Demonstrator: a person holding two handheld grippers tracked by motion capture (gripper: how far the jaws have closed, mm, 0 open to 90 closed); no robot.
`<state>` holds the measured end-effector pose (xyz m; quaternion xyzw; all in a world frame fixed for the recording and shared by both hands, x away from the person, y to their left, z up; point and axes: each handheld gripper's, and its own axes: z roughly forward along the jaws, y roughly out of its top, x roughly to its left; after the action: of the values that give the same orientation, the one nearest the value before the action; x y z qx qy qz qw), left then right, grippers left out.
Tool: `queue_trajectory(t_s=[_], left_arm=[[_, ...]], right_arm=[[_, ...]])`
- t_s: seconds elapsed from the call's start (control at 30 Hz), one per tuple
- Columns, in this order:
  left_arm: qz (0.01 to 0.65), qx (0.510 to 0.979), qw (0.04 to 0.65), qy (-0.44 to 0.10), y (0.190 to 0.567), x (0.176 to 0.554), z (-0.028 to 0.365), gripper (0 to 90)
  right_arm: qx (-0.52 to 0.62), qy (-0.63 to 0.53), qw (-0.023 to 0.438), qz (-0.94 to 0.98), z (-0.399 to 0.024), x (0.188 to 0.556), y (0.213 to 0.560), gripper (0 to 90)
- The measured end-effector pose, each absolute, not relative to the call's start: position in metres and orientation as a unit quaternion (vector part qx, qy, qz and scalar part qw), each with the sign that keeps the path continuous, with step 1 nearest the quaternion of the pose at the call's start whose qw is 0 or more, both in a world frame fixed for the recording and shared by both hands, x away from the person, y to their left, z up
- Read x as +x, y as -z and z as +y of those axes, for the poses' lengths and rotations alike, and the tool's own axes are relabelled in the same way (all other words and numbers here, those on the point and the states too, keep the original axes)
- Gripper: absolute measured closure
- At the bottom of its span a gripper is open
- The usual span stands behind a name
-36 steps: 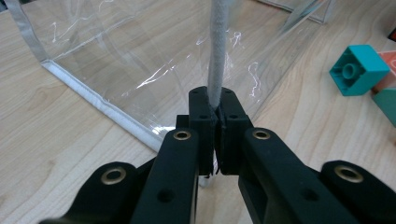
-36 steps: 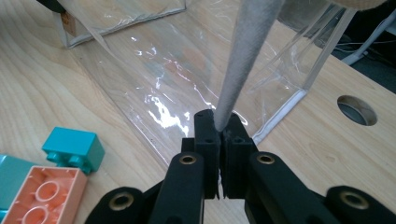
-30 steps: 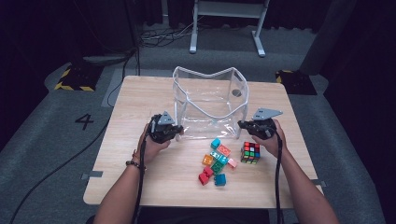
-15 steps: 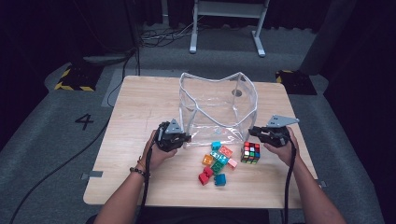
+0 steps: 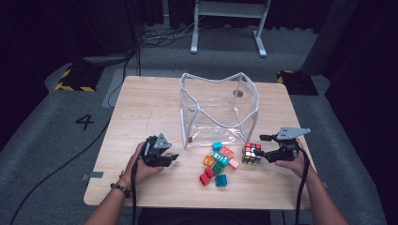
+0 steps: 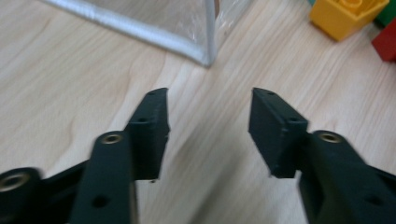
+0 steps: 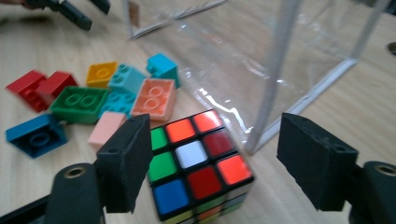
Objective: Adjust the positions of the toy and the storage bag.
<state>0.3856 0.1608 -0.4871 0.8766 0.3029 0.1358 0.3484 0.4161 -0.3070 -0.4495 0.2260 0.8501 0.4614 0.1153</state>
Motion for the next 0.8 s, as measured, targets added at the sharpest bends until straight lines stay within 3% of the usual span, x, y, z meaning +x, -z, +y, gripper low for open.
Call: queue_trajectory(t_s=[0.1, 0.23, 0.53, 0.67, 0.8], left_arm=[[0.322, 0.871, 0.344, -0.14, 0.491, 0.379, 0.168, 26.5], [0.327, 0.868, 0.346, -0.144, 0.495, 0.371, 0.179, 16.5], [0.322, 0.872, 0.341, -0.137, 0.502, 0.365, 0.187, 15.6], [0.322, 0.871, 0.347, -0.136, 0.504, 0.367, 0.189, 14.8], [0.335, 0.871, 0.34, -0.12, 0.504, 0.373, 0.191, 9.6]], right_arm=[[0.213, -0.448, 0.107, 0.862, -0.3, 0.411, 0.454, 21.6], [0.208, -0.417, 0.117, 0.877, -0.289, 0.413, 0.468, 17.9], [0.214, -0.409, 0.11, 0.88, -0.285, 0.418, 0.485, 22.1], [0.209, -0.407, 0.109, 0.883, -0.284, 0.419, 0.491, 33.5], [0.21, -0.412, 0.104, 0.88, -0.286, 0.42, 0.492, 33.7]])
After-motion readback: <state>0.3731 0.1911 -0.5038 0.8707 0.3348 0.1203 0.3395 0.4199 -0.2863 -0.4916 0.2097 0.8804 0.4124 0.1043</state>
